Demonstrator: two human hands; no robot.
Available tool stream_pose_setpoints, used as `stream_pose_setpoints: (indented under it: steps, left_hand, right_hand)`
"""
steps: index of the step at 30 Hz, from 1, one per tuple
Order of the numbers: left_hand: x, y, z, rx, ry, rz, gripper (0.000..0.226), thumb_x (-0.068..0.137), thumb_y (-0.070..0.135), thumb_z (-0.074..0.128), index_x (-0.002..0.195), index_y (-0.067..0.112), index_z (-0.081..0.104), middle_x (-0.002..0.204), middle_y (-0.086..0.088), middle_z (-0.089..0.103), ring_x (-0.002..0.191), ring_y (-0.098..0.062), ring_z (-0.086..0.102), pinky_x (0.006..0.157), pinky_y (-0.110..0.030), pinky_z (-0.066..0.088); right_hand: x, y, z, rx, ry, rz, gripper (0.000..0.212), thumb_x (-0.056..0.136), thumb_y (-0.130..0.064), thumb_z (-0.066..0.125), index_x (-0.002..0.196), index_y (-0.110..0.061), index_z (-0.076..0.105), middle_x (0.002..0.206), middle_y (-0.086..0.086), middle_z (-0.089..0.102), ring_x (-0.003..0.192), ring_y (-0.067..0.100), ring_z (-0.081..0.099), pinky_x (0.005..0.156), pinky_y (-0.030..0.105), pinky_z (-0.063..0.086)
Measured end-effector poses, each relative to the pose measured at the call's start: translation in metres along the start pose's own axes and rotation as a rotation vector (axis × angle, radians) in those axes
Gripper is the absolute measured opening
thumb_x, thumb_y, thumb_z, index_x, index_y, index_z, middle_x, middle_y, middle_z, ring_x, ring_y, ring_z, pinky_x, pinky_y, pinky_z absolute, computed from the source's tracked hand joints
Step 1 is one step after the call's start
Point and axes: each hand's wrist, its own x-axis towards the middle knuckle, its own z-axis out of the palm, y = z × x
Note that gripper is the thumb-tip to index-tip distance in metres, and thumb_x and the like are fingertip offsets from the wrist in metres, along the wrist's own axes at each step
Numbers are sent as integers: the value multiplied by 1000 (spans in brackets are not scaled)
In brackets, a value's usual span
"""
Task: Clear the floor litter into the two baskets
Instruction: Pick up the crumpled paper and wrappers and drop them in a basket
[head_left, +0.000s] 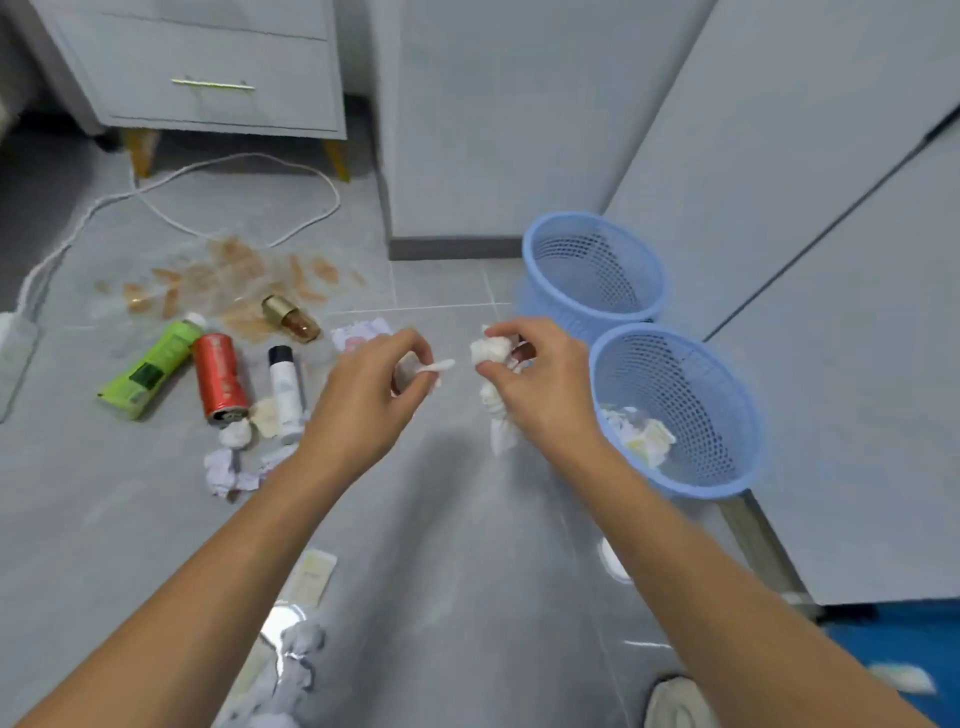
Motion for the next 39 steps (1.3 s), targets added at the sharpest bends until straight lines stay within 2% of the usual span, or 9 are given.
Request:
stream_pose_setpoints:
  steps: [4,8,10,13,17,20,24,32,39]
  left_hand:
    - [48,71,73,-1,-98,129,11,91,28,67,90,29,56,75,7,56,68,-12,53,66,-37,46]
    - [72,121,145,-13,-204,183,10,89,31,69,95,27,61,84,3,60,75,-18,57,74,-42,51]
    - [78,140,173,9,-305,174,23,90,37,70,110,27,68,100,-2,66,92,-23,64,85,-40,51]
    - [79,154,192,99,-360,162,42,93,41,66,131,25,65,126,-5,63,119,-24,60,96,-39,47]
    - [56,132,170,149,-293,83,44,94,39,61,137,32,58,130,1,58,119,-24,59,94,-43,52]
    - [24,85,136,173,-247,2,37,93,40,58,130,36,59,117,5,60,103,-21,62,85,-39,53]
    - [-40,6,83,164,-90,-186,23,92,33,58,115,33,61,103,9,60,93,-15,61,78,-37,53]
    - [-184,-113,27,245,150,-548,32,85,19,60,116,27,62,109,5,60,107,-22,51,83,-42,50]
    - [-279,-175,-14,268,245,-798,50,83,15,66,132,27,63,127,4,54,119,-24,47,94,-47,50]
  right_hand:
    - [16,49,-87,-54,241,117,28,73,-20,85,97,-30,74,95,-7,70,83,10,65,81,33,55]
    - [6,100,-138,-165,308,189,31,75,-19,84,103,-27,74,100,-4,67,88,13,65,82,29,54]
    - [0,121,-154,-238,279,231,37,76,-20,84,111,-25,73,106,0,66,94,18,67,86,31,53]
    - [-8,143,-168,-380,50,376,57,77,-27,83,132,-26,67,130,7,60,117,25,61,102,34,46]
    - [-14,140,-159,-389,43,380,54,75,-7,68,126,-26,70,135,6,57,127,30,54,106,36,45]
    - [-10,114,-124,-386,64,231,42,77,-2,58,110,-22,73,116,1,62,113,25,58,90,35,47]
    - [-12,69,-45,-292,34,-14,33,74,-2,54,96,-18,72,97,3,65,95,25,61,84,39,50]
    - [-94,17,141,-172,-440,-244,27,80,-7,58,102,-20,68,102,-4,61,100,22,58,81,42,53]
    - [-171,15,221,-289,-991,-377,47,86,-14,62,131,-26,58,124,-3,49,116,23,47,93,38,50]
